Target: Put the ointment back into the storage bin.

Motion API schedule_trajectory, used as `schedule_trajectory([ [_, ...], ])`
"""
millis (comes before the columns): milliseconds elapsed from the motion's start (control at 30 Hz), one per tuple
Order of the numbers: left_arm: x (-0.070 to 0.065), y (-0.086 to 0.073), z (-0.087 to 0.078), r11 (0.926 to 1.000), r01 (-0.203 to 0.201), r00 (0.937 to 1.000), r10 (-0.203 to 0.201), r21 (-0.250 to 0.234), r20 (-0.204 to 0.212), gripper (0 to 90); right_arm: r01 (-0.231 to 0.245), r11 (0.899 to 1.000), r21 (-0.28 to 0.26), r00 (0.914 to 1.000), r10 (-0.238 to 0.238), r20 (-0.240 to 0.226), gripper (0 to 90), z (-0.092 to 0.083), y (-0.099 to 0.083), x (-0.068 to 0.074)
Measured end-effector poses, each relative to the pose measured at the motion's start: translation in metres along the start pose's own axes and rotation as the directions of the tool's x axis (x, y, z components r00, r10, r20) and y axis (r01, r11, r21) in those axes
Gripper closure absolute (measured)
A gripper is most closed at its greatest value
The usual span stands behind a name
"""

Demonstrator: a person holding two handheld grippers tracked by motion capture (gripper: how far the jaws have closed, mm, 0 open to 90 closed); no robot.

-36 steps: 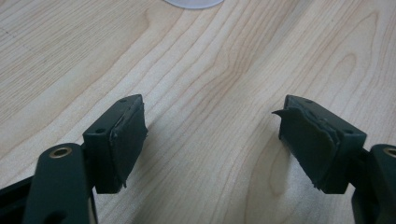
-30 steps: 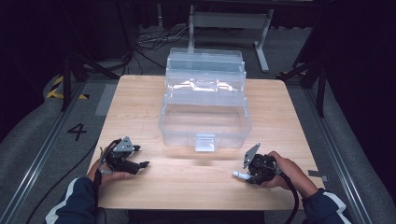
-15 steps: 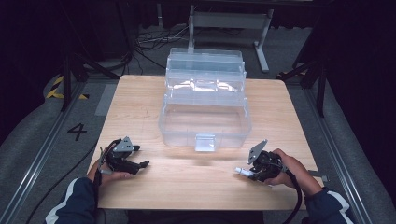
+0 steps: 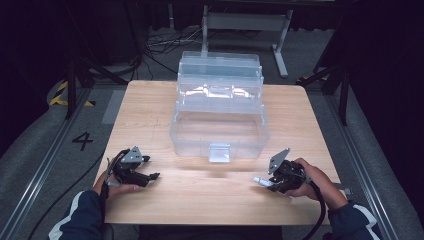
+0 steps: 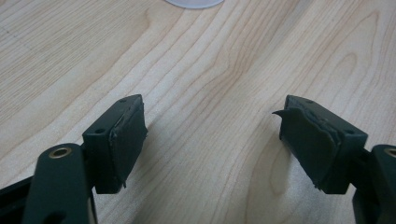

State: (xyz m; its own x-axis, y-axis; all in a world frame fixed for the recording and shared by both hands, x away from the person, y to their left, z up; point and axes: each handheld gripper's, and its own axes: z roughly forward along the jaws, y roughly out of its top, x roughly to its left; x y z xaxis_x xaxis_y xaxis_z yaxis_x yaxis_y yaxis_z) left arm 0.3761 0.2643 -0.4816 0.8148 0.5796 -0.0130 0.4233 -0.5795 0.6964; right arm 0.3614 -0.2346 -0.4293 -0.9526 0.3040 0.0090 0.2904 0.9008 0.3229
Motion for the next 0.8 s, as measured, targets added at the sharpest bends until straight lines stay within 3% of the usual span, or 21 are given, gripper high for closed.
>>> schedule_trajectory([
  [800,-0.001,-0.001,0.0,1.0,0.007,1.0,-0.007,-0.001,-0.006,22.8,0.028,0.999,-0.039,0.9993,-0.027,0.026,71.5,-0.019,0.0,-0.004],
])
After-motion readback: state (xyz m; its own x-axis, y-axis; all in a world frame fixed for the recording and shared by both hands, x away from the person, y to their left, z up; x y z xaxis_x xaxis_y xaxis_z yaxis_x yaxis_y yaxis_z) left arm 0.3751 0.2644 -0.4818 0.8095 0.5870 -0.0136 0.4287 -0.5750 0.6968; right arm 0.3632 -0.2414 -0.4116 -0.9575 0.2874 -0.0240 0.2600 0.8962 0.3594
